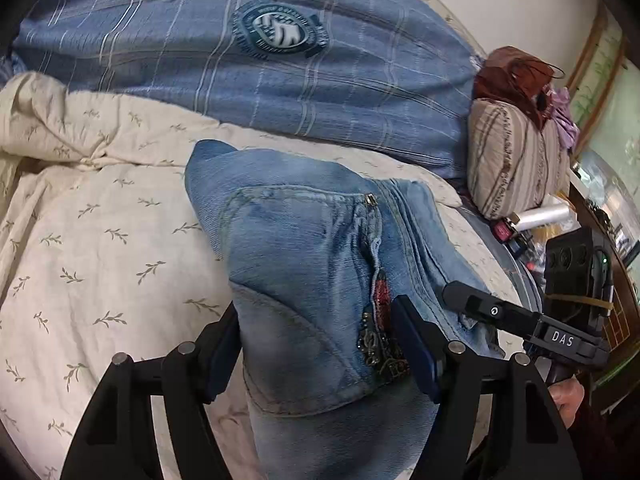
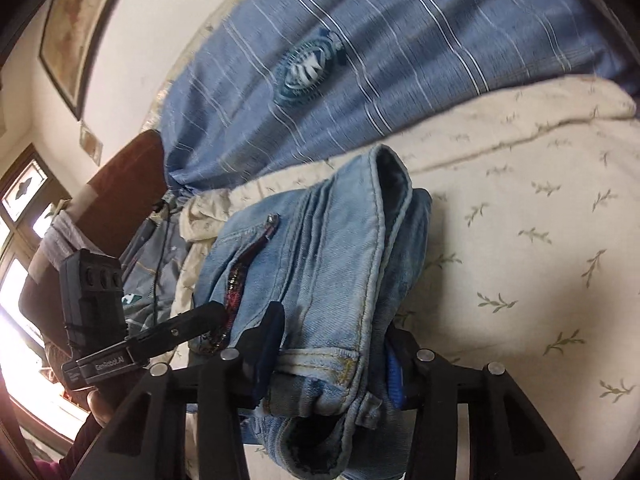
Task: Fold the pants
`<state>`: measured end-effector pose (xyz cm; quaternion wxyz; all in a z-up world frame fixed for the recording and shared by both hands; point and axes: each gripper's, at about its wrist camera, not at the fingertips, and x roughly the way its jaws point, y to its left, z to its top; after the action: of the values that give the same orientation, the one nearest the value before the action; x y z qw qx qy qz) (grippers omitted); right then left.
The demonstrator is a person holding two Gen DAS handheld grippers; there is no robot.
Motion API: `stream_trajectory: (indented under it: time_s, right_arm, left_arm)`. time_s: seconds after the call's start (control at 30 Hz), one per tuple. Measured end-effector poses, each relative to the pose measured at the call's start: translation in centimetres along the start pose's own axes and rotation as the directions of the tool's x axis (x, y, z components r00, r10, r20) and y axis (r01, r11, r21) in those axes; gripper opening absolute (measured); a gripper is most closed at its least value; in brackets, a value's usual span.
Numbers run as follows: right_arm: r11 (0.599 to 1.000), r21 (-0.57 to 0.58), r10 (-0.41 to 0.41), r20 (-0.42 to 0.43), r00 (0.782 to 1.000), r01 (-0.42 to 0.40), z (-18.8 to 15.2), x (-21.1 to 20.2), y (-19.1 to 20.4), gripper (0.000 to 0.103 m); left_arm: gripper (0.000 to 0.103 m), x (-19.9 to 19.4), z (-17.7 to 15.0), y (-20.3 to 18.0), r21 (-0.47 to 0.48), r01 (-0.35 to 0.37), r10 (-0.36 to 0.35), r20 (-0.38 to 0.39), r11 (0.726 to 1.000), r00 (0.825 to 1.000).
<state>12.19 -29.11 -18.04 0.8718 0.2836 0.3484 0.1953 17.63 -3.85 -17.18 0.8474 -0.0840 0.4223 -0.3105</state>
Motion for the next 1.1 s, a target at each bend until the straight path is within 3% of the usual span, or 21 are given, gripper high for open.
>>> stream_trajectory:
  time_s: [0.2,0.3,0.37,0.43,0.53,0.67,0.8,0.87,0.97,1.03,1.1]
  right_arm:
    - [1.000,0.008,0.022,0.034,0.999,-0.022,-0.5,-2.9,0.0,0.047]
    - [0.994,0.109,0.018,-0.045,0.999,-0.013,-0.8,-2.3,-2.1,0.047]
    - [0.986,0.160,-0.031,-0.134,0.991,0.053,-1.2,-1.0,-3.5,0.047]
    - [0.977,0.203,-0.034,-0.173,0.984,0.070,-1.3,-0.3,-4.5,0.052]
    - [0.970,0.233,-0.026,-0.170,0.985,0.065,-1.0,-0.5,-4.8,0.057]
    - [0.967,0.250,-0.017,-0.151,0.988,0.055,-0.8,-1.0,-5.0,0.058]
    - [0.965,0.253,-0.048,-0.062,0.997,0.063,-0.6,-3.0,-5.1,0.058]
    - [0.966,0.243,-0.105,0.056,0.993,0.089,-0.5,-5.2,-4.5,0.058]
    - [0.980,0.127,-0.180,0.259,0.949,0.151,-1.0,-9.2,-1.8,0.062]
    - [0.981,0.060,-0.193,0.335,0.922,0.183,-1.6,-10.7,-0.1,0.062]
    - [0.977,0.013,-0.205,0.361,0.910,0.215,-2.4,-11.3,1.6,0.062]
  left_arm:
    - [0.073,-1.2,-0.9,-2.2,0.053,0.053,-0.053,0.008,0.997,0.999]
    - [0.073,0.7,-0.9,-2.2,0.060,0.002,0.002,-0.066,0.998,0.998]
    - [0.075,2.1,-1.0,-1.8,0.064,-0.070,0.077,-0.110,0.996,0.991]
    - [0.077,2.3,-1.0,-1.6,0.051,-0.075,0.080,-0.117,0.996,0.990]
    - [0.078,1.9,-1.0,-1.5,0.048,-0.086,0.091,-0.108,0.995,0.990]
    - [0.082,1.1,-1.3,-2.0,0.097,-0.158,0.164,-0.058,0.983,0.985]
    - [0.082,-0.8,-2.2,-2.4,0.087,-0.207,0.207,0.010,0.975,0.978]
    - [0.082,-2.4,-2.9,-3.1,0.070,-0.245,0.241,0.058,0.967,0.969]
    - [0.089,-5.1,-4.6,-4.7,0.045,-0.302,0.294,0.141,0.952,0.945]
    - [0.092,-6.5,-5.3,-6.1,0.053,-0.350,0.335,0.191,0.935,0.923]
    - [0.096,-8.2,-6.0,-8.2,0.102,-0.416,0.381,0.253,0.903,0.889]
